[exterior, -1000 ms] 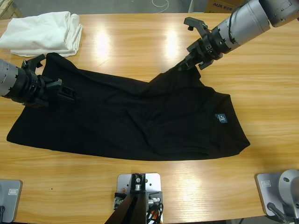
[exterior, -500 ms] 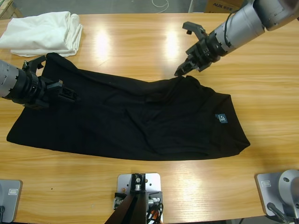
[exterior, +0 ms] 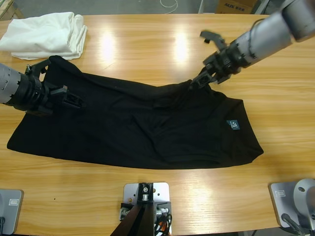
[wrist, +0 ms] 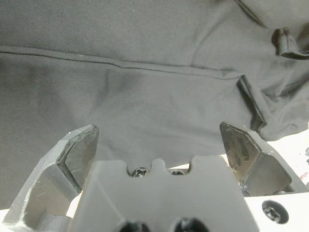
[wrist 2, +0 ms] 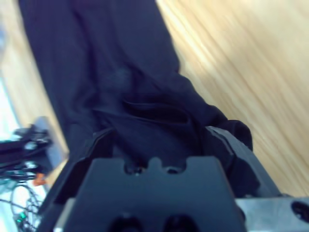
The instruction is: Fold clothes
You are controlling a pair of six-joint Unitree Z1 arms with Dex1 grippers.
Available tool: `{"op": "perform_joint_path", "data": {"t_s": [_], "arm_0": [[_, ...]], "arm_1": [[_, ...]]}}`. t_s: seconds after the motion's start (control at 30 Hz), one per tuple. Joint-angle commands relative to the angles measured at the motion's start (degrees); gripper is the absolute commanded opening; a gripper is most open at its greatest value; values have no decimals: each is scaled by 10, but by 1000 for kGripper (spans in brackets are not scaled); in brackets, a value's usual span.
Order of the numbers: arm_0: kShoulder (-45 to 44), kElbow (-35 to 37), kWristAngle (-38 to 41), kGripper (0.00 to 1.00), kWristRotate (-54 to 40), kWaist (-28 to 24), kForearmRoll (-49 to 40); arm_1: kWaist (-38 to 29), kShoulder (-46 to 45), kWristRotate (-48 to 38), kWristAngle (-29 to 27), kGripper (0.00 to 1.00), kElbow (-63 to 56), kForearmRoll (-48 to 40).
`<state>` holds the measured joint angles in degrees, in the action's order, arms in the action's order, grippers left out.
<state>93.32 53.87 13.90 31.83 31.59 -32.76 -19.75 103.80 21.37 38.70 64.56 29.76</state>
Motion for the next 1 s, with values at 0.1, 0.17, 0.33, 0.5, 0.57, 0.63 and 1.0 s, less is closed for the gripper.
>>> {"op": "perform_joint_path", "data": {"t_s": [0.1,0.17,0.33,0.5,0.57,0.63,1.0], "arm_0": [[13,-18,8,977,11,8,1],[14,-16,8,977,11,7,2],[18,-18,9,980,11,7,2],[20,-16,9,982,11,7,2],[20,-16,9,981,11,7,2],[20,-17,9,982,11,7,2],[35,-6,9,981,11,8,5]], "arm_1": [[47,11,3,81,729,-97,-84],[23,20,24,62,729,-102,-93],[-14,17,66,11,724,-147,-177],[-15,26,65,6,720,-148,-195],[-15,25,65,4,637,-150,-195],[-15,29,66,0,637,-151,-197],[-13,20,95,-44,655,-153,-237]]}}
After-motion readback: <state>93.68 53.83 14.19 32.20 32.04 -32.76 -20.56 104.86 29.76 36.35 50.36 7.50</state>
